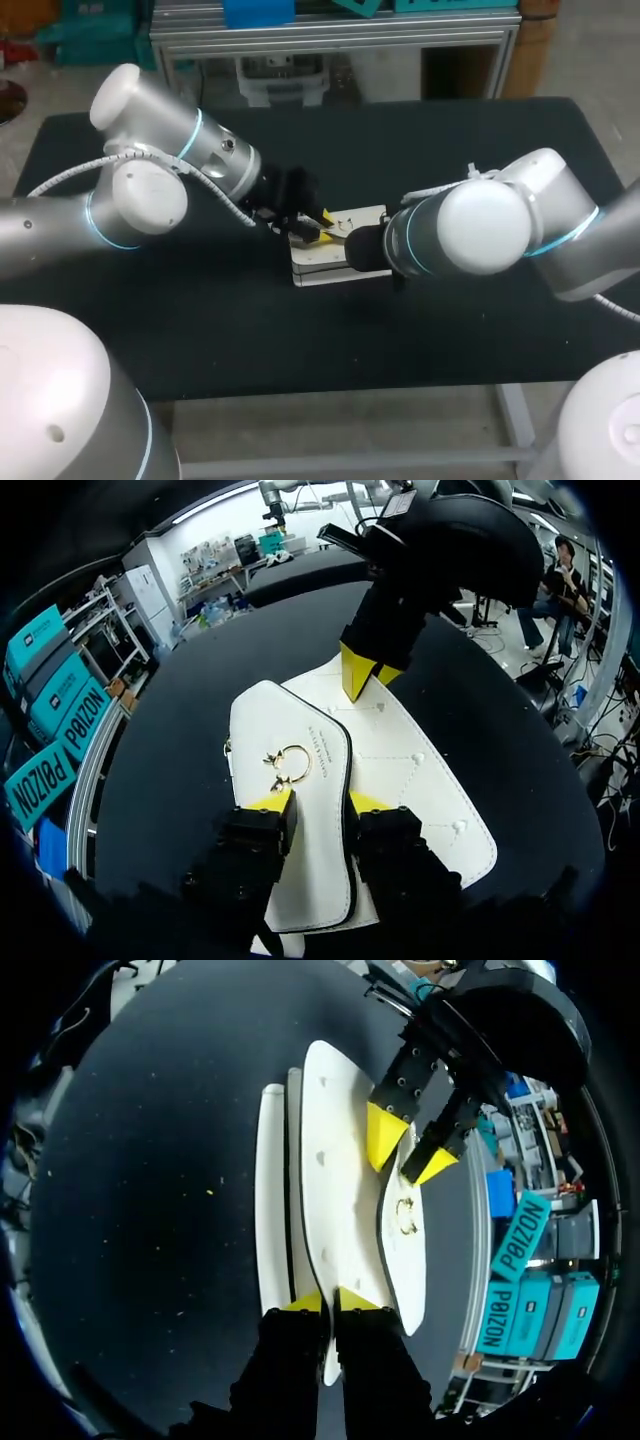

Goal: Pick up the bag, open it, inspect its contents, close it, and place it on the opposite side

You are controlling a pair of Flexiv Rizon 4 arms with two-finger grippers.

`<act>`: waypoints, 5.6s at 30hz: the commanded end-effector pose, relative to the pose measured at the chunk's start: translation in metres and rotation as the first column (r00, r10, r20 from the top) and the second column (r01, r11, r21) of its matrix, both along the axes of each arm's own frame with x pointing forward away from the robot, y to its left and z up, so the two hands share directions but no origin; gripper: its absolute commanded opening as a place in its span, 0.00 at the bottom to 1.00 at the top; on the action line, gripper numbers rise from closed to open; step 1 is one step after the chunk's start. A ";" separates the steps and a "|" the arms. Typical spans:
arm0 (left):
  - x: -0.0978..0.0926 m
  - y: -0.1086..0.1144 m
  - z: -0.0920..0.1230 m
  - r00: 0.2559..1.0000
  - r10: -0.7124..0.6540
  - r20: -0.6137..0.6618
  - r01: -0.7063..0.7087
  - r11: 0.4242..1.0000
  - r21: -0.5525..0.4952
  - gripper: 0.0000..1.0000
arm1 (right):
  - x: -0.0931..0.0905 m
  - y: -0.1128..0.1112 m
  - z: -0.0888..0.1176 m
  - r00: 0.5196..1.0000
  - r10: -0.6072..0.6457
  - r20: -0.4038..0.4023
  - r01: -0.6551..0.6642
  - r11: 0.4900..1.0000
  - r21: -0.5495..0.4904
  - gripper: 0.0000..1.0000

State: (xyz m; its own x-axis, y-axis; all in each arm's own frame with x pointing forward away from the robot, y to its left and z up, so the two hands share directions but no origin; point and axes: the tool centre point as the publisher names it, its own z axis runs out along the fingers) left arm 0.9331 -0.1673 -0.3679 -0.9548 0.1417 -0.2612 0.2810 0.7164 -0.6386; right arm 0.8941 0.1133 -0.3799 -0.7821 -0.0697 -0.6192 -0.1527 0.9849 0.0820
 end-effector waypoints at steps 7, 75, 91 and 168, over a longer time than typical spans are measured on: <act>-0.005 0.005 0.021 0.998 -0.010 0.055 0.013 0.999 -0.049 0.42 | -0.001 -0.001 -0.005 0.988 -0.011 0.157 0.006 0.999 0.032 0.00; 0.000 0.016 0.047 0.998 0.014 -0.059 -0.020 0.994 -0.105 0.91 | -0.020 -0.002 0.035 0.986 -0.009 0.168 -0.007 0.996 0.093 1.00; 0.004 0.043 0.066 0.879 0.267 -0.395 -0.271 0.961 0.048 1.00 | 0.013 -0.026 0.080 0.977 -0.169 -0.132 0.191 0.967 0.171 1.00; 0.013 0.063 0.054 -0.469 0.731 -0.495 -0.676 0.064 0.734 1.00 | 0.058 -0.062 0.112 0.115 -0.519 -0.847 0.841 0.504 -0.195 1.00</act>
